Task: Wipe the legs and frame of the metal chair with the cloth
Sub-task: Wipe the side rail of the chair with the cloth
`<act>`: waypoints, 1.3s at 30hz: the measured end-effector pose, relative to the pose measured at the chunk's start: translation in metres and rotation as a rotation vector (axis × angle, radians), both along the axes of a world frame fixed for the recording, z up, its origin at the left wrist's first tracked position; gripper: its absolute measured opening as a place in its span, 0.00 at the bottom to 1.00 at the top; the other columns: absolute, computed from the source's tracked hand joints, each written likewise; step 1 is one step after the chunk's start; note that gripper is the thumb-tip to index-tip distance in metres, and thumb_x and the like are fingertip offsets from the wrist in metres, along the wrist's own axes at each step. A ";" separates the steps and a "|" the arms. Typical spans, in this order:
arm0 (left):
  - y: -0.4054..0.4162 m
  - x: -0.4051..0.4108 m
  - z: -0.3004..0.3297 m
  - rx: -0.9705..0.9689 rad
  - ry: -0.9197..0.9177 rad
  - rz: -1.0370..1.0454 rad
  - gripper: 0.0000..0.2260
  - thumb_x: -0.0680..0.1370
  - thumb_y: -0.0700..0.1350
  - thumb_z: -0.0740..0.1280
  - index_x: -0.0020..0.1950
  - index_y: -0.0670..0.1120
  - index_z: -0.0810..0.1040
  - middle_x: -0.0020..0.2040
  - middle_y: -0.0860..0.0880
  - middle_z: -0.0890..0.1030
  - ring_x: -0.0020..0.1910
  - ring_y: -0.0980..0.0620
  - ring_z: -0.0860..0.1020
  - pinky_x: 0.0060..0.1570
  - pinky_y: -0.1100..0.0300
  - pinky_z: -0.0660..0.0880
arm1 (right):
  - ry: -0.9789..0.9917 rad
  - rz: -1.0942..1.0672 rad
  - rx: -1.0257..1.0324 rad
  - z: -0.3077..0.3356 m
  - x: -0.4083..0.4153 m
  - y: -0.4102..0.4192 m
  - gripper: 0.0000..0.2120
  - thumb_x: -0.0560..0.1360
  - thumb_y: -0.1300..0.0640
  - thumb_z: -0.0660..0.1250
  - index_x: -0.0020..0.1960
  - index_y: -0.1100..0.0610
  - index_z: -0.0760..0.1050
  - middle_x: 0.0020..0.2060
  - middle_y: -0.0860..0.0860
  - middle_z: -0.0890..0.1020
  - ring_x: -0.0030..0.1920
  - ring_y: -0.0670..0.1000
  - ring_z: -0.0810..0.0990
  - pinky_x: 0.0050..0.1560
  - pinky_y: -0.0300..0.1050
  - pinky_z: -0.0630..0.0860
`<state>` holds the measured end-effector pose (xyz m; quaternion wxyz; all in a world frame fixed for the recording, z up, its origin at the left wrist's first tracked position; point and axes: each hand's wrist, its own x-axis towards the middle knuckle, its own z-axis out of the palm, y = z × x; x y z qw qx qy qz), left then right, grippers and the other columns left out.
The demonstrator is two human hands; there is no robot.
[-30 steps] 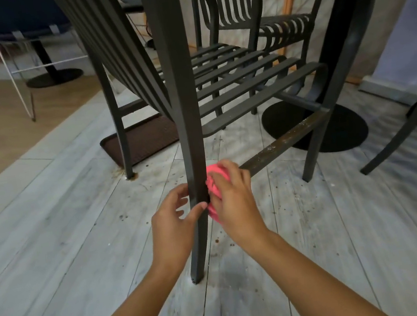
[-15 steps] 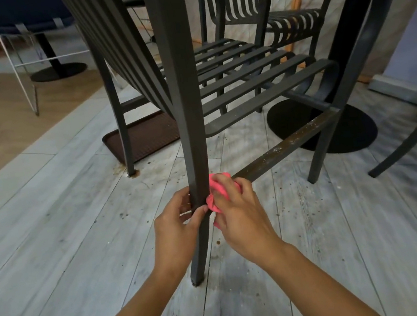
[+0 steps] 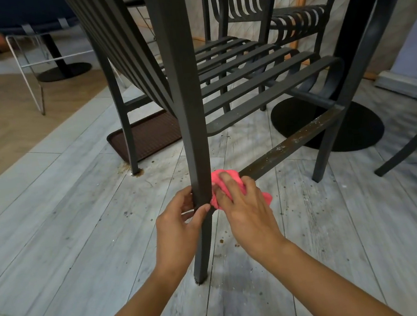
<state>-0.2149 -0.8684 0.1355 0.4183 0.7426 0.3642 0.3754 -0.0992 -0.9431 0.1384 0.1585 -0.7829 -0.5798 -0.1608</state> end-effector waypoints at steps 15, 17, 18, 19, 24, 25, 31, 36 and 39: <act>0.000 0.001 -0.001 -0.018 0.031 0.043 0.16 0.70 0.54 0.68 0.47 0.75 0.68 0.42 0.75 0.74 0.44 0.76 0.75 0.36 0.84 0.67 | -0.074 -0.128 0.038 -0.007 0.042 -0.004 0.41 0.49 0.70 0.81 0.62 0.62 0.75 0.59 0.62 0.77 0.50 0.67 0.78 0.41 0.60 0.79; 0.000 0.002 -0.002 -0.022 0.030 0.045 0.16 0.70 0.53 0.68 0.48 0.74 0.68 0.43 0.74 0.74 0.43 0.74 0.76 0.36 0.83 0.68 | -0.081 -0.142 0.037 -0.008 0.048 -0.003 0.41 0.49 0.68 0.82 0.62 0.61 0.75 0.59 0.61 0.77 0.51 0.67 0.78 0.42 0.60 0.79; 0.000 0.002 -0.002 -0.023 0.033 0.046 0.16 0.70 0.53 0.68 0.49 0.74 0.68 0.44 0.74 0.74 0.42 0.73 0.76 0.37 0.83 0.68 | -0.074 -0.145 0.031 -0.008 0.050 -0.003 0.41 0.49 0.68 0.82 0.62 0.61 0.75 0.59 0.61 0.77 0.51 0.67 0.77 0.42 0.60 0.79; 0.000 0.002 -0.002 -0.023 0.036 0.046 0.16 0.70 0.53 0.68 0.49 0.73 0.68 0.44 0.74 0.73 0.42 0.73 0.76 0.37 0.83 0.68 | -0.056 -0.145 0.026 -0.009 0.051 -0.003 0.41 0.51 0.67 0.82 0.63 0.60 0.75 0.60 0.61 0.76 0.52 0.66 0.77 0.43 0.60 0.79; 0.001 0.002 -0.003 -0.027 0.022 0.039 0.19 0.72 0.50 0.70 0.48 0.75 0.68 0.42 0.75 0.74 0.44 0.77 0.74 0.35 0.84 0.66 | 0.224 -0.114 0.058 -0.009 0.053 -0.003 0.34 0.69 0.58 0.74 0.70 0.47 0.64 0.69 0.51 0.59 0.63 0.52 0.63 0.53 0.50 0.77; 0.001 0.002 -0.003 -0.031 0.019 0.038 0.19 0.72 0.50 0.70 0.47 0.75 0.69 0.41 0.76 0.74 0.45 0.77 0.74 0.35 0.84 0.66 | 0.326 -0.110 0.094 -0.005 0.053 -0.003 0.30 0.72 0.56 0.71 0.70 0.45 0.64 0.68 0.51 0.59 0.61 0.48 0.61 0.50 0.45 0.78; 0.002 0.001 -0.003 -0.024 0.014 0.010 0.23 0.73 0.46 0.71 0.47 0.77 0.69 0.42 0.78 0.75 0.46 0.75 0.75 0.37 0.84 0.66 | 0.348 -0.033 0.301 0.021 0.040 0.001 0.24 0.66 0.59 0.76 0.59 0.53 0.72 0.62 0.52 0.67 0.59 0.54 0.67 0.47 0.45 0.75; 0.002 0.000 -0.002 -0.019 0.002 -0.005 0.24 0.73 0.44 0.71 0.47 0.77 0.70 0.43 0.75 0.77 0.46 0.73 0.76 0.39 0.83 0.67 | 0.481 -0.004 0.270 0.031 0.021 0.016 0.12 0.71 0.52 0.71 0.54 0.51 0.77 0.62 0.47 0.65 0.60 0.48 0.62 0.48 0.34 0.68; 0.002 -0.001 -0.002 -0.010 -0.004 -0.017 0.24 0.73 0.43 0.71 0.47 0.76 0.71 0.44 0.73 0.78 0.46 0.71 0.77 0.40 0.81 0.68 | 0.543 0.053 0.119 0.027 0.010 0.017 0.13 0.74 0.53 0.67 0.57 0.52 0.77 0.67 0.45 0.60 0.63 0.46 0.55 0.51 0.34 0.72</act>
